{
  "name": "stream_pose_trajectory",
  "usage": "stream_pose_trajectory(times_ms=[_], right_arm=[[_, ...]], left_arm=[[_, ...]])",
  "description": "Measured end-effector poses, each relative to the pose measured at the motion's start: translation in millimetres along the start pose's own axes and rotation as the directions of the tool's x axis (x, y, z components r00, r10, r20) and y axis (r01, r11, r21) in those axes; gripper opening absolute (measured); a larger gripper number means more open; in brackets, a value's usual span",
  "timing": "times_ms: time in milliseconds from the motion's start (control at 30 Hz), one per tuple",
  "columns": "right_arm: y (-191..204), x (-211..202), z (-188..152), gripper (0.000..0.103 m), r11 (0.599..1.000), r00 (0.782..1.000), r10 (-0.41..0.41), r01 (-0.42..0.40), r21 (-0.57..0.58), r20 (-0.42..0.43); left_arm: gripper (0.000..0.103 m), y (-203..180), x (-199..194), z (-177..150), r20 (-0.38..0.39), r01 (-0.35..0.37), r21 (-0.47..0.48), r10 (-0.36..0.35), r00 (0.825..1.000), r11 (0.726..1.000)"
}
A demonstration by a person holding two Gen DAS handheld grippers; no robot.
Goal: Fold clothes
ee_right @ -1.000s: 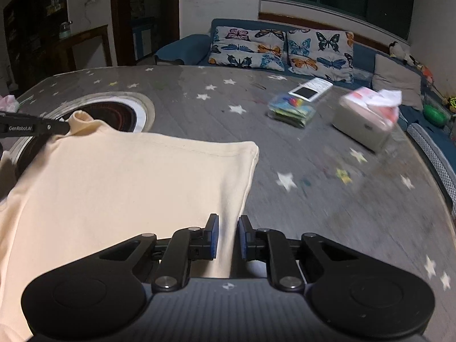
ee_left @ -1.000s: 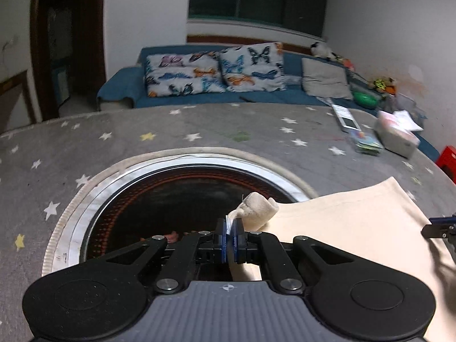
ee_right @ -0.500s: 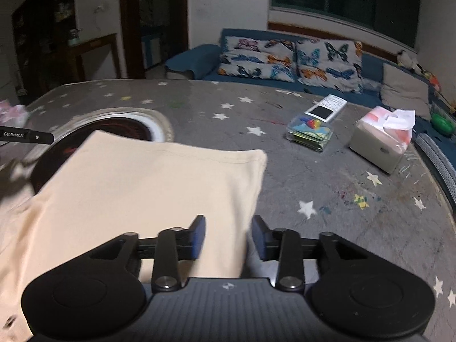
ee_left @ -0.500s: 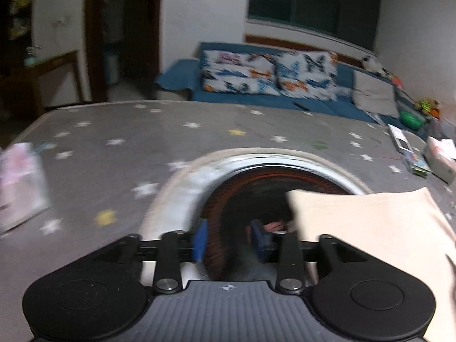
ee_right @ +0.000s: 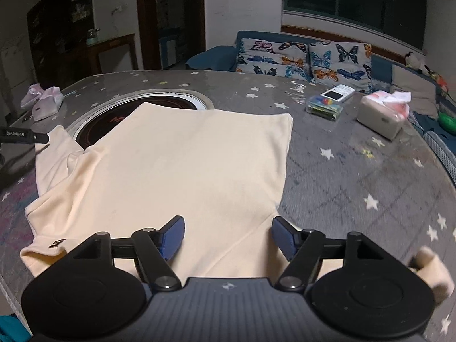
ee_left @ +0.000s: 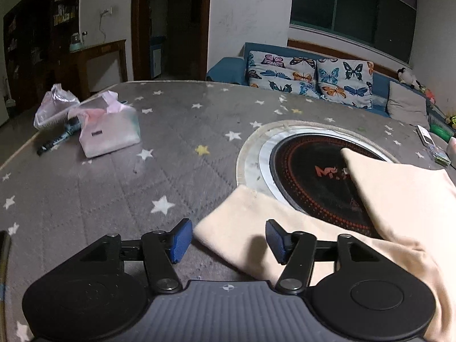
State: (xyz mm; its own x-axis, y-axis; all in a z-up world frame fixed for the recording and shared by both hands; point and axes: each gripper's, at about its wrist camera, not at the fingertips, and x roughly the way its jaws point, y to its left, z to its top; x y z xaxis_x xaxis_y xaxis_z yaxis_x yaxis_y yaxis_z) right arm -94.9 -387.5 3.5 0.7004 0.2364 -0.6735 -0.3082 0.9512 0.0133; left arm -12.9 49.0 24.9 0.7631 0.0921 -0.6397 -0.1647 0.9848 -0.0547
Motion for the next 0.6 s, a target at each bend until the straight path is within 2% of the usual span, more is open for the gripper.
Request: stream_pose_trajectory(times_ms=[67, 100, 133, 200, 233, 300, 400, 500, 600], right_arm=[[2, 1, -3, 0.074, 1.0, 1.0, -0.009, 0.009, 0.003, 0.003], [4, 2, -4, 0.076, 1.0, 1.0, -0.012, 0.012, 0.004, 0.004], [5, 2, -6, 0.077, 1.0, 1.0, -0.016, 0.016, 0.005, 0.006], [7, 4, -8, 0.077, 1.0, 1.0, -0.022, 0.022, 0.006, 0.004], [8, 5, -9, 0.078, 1.0, 1.0, -0.025, 0.025, 0.004, 0.003], [9, 6, -10, 0.081, 0.999, 0.999, -0.032, 0.032, 0.0, 0.003], [10, 5, -12, 0.083, 0.999, 0.999, -0.033, 0.033, -0.001, 0.004], [10, 5, -13, 0.086, 0.999, 0.999, -0.032, 0.032, -0.001, 0.006], [10, 6, -14, 0.088, 1.0, 1.0, -0.029, 0.029, -0.002, 0.01]], left_arm=[[0.043, 3, -1, -1, 0.011, -0.002, -0.014, 0.002, 1.0, 1.0], [0.023, 4, -1, -2, 0.016, -0.003, -0.022, 0.003, 1.0, 1.0], [0.014, 5, -1, -2, 0.022, -0.004, -0.029, 0.005, 1.0, 1.0], [0.008, 8, -2, -3, 0.032, -0.006, -0.043, 0.007, 0.999, 0.999], [0.008, 10, -3, -4, 0.039, -0.009, -0.05, 0.011, 0.999, 0.999], [0.007, 15, -19, -4, 0.098, -0.059, -0.074, 0.066, 0.993, 0.996], [0.007, 32, -49, -3, 0.157, -0.08, -0.153, 0.104, 0.982, 0.985], [0.007, 44, -71, -9, 0.17, -0.108, -0.186, 0.14, 0.975, 0.977], [0.007, 49, -68, -20, 0.12, -0.157, -0.186, 0.181, 0.976, 0.97]])
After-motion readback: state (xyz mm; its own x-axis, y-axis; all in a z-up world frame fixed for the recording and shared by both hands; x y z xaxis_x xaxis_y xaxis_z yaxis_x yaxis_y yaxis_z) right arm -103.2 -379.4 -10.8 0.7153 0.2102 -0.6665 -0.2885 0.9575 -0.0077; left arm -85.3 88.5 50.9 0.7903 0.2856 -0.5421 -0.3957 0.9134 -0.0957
